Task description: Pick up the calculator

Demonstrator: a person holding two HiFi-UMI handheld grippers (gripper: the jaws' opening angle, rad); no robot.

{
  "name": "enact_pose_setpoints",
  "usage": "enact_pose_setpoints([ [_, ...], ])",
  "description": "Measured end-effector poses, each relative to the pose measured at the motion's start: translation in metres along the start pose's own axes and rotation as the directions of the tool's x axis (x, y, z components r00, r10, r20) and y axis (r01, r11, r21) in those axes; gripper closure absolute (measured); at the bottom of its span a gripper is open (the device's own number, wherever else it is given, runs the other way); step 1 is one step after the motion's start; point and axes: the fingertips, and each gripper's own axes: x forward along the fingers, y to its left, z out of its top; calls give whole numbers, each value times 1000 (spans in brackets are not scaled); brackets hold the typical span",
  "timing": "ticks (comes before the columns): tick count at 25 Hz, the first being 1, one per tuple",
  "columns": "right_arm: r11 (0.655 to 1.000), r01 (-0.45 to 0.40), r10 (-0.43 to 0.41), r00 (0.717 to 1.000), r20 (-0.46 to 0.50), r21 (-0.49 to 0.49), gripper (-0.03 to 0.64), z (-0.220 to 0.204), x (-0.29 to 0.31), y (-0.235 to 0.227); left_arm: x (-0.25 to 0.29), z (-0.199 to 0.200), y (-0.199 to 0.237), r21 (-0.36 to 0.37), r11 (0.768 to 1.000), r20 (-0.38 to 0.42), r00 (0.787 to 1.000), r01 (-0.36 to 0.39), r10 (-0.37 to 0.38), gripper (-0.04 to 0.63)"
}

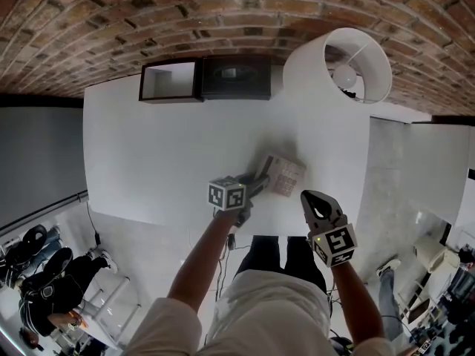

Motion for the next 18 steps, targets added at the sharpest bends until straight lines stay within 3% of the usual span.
enact_pose_setpoints([
  [10,1000,18,-17,1000,13,-24,604,6,-10,4,-18,8,-8,-70,997,93,995,28,-21,502],
  [18,998,31,-29,999,37,-60,604,17,-32,8,-55,30,-41,-52,999,218,976,11,0,502],
])
